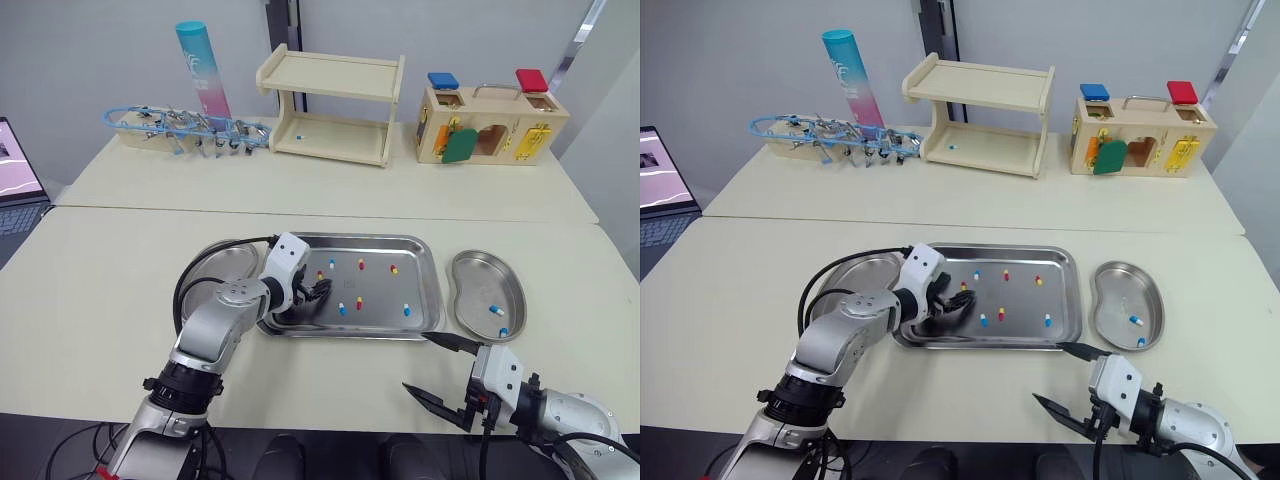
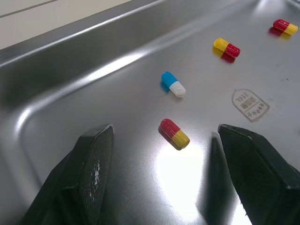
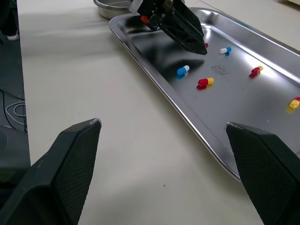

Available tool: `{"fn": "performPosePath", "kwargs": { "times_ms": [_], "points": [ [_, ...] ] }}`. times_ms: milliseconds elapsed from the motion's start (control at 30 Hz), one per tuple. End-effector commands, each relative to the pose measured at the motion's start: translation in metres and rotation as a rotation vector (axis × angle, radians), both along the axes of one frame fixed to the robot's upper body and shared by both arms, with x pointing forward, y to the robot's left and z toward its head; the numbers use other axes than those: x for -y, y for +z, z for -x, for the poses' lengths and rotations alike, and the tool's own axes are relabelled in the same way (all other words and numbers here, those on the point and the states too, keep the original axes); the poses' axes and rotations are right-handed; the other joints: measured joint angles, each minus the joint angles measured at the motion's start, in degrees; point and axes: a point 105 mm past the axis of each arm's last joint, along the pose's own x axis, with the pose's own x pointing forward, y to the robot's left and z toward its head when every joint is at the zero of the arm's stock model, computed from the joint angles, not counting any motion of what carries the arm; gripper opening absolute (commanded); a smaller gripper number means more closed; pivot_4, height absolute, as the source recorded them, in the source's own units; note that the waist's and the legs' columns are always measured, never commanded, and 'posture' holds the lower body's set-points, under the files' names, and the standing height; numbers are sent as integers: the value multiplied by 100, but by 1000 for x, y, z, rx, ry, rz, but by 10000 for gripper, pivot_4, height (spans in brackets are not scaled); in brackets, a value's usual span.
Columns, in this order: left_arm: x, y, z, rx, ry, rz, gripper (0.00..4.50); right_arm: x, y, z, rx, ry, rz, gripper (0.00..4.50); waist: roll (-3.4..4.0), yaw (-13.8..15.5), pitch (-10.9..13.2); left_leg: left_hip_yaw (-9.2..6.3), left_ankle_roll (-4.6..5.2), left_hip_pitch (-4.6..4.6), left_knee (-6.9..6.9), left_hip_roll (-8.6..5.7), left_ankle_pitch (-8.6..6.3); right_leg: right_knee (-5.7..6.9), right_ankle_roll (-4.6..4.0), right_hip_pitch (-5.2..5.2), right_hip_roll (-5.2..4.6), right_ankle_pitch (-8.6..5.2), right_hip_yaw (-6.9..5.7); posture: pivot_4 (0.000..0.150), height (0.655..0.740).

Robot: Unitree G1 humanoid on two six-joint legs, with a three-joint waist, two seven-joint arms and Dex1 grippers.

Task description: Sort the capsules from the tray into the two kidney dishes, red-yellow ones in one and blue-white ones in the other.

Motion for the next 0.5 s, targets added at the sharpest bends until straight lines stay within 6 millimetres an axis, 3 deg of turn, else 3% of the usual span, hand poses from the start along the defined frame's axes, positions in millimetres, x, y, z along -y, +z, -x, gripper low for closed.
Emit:
{"fn": "performPosePath", "kwargs": {
  "times_ms": [33, 367, 500],
  "points": [
    [4, -5, 3, -15, -43, -26, 30675, -7, 10, 2, 36, 15, -16, 45000, 0, 1, 0, 0, 0, 0, 0, 0, 0, 0, 0, 0, 0, 0, 0, 1500, 7400],
    [11, -12, 3, -42, -112, -37, 239, -9, 15, -1, 32, 15, -16, 45000, 3, 4, -2, 0, 0, 0, 1, 0, 0, 0, 0, 2, 0, 0, 0, 1500, 7400],
    [6, -10, 2, -33, -103, -35, 239, -9, 16, -1, 34, 13, -16, 45000, 4, 3, -3, 0, 0, 1, 1, 0, 0, 0, 0, 3, 0, 0, 0, 1500, 7400]
  ]
}}
